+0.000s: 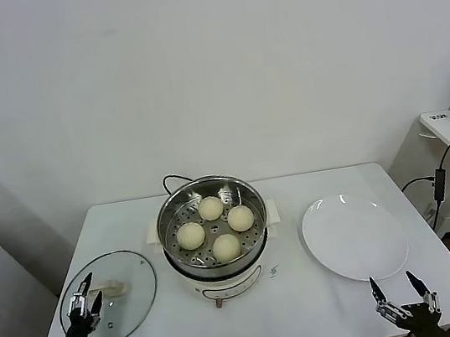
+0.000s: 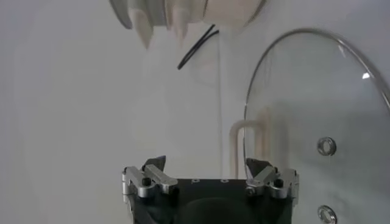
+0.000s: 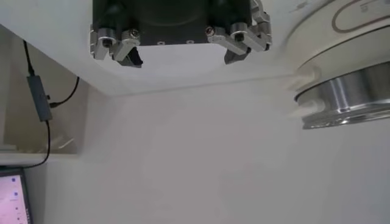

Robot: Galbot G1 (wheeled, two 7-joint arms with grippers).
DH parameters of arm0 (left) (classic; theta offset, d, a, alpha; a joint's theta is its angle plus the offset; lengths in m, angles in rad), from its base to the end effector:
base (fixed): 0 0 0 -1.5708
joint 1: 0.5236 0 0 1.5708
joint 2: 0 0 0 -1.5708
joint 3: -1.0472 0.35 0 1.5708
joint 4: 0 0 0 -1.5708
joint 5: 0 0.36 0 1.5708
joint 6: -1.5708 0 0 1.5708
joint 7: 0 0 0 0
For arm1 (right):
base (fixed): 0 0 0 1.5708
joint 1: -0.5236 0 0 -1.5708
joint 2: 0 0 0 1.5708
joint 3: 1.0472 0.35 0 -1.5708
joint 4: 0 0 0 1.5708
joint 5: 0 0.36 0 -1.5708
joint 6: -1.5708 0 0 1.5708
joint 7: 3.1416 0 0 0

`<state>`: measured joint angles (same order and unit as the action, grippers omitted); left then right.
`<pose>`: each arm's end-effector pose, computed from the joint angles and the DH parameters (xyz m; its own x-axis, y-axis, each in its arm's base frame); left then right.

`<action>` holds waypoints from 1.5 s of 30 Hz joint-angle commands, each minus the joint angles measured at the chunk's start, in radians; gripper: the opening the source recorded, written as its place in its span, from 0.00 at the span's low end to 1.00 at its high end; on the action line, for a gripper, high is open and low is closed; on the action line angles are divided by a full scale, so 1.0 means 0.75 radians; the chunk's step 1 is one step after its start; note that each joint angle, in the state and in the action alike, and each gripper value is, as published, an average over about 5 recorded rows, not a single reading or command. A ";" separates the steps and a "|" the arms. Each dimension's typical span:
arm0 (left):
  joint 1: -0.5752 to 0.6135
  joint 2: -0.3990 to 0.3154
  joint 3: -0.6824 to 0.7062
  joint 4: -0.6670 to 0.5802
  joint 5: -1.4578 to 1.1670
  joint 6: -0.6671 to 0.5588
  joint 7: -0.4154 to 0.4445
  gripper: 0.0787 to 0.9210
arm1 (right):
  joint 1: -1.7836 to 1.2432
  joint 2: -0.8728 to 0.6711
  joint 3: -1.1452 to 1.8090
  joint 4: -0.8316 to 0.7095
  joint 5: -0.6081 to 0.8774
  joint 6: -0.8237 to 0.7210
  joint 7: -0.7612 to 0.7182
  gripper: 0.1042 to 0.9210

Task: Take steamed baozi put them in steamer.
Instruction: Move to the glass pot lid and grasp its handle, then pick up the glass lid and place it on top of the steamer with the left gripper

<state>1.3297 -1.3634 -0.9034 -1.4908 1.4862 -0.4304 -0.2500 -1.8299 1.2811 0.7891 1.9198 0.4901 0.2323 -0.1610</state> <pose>0.2244 0.2082 -0.4226 -0.9948 0.0637 0.0799 0.0743 -0.0858 0.9935 0.0960 -0.1499 -0.3664 -0.9927 0.0035 0.1208 0.0140 0.9962 0.0863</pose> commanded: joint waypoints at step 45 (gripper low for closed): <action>0.098 0.580 0.356 -0.889 -0.841 1.020 0.491 0.03 | 0.086 -0.043 0.055 -0.055 -0.021 -0.060 -0.103 0.88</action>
<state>1.3795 -1.1421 -0.8452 -1.8041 1.0957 -0.1717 -0.0308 -1.7903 1.2647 0.7922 1.9146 0.4710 0.2034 -0.1881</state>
